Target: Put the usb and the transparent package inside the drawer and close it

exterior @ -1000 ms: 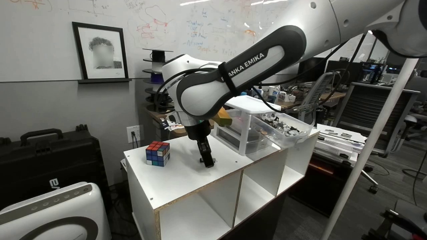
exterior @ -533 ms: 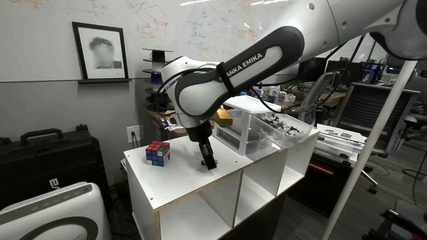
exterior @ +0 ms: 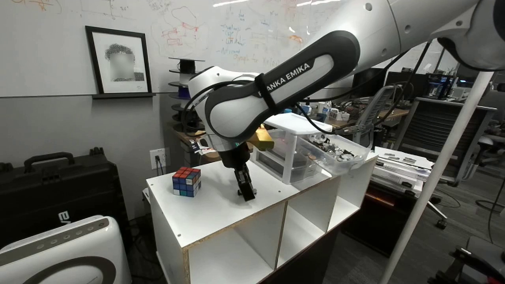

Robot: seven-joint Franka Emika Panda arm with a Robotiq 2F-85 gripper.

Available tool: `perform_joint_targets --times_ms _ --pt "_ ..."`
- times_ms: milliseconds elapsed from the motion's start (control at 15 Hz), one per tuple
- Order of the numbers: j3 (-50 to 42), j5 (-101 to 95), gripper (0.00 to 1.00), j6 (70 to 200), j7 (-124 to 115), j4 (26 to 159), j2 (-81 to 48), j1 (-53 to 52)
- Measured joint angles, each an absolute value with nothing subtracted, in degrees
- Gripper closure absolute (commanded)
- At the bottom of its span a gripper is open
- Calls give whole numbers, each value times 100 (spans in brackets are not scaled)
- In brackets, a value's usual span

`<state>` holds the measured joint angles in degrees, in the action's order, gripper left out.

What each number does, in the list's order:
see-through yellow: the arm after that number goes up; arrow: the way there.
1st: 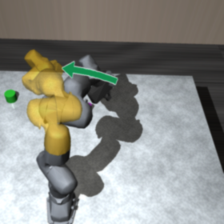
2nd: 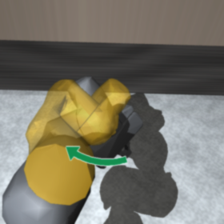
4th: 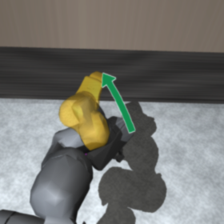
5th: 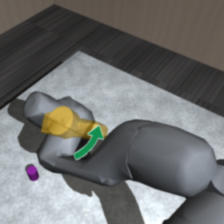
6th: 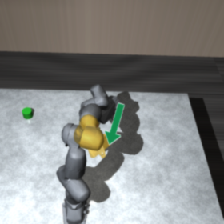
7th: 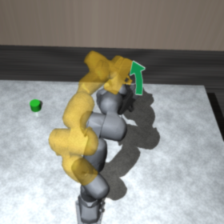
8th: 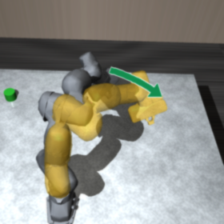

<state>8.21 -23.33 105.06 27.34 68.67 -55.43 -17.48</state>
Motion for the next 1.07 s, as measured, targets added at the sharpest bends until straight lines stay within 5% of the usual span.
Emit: perform_joint_targets --times_ms 1067 --pt "713 -2613 85 9797 1027 7096 -3770 -2231"
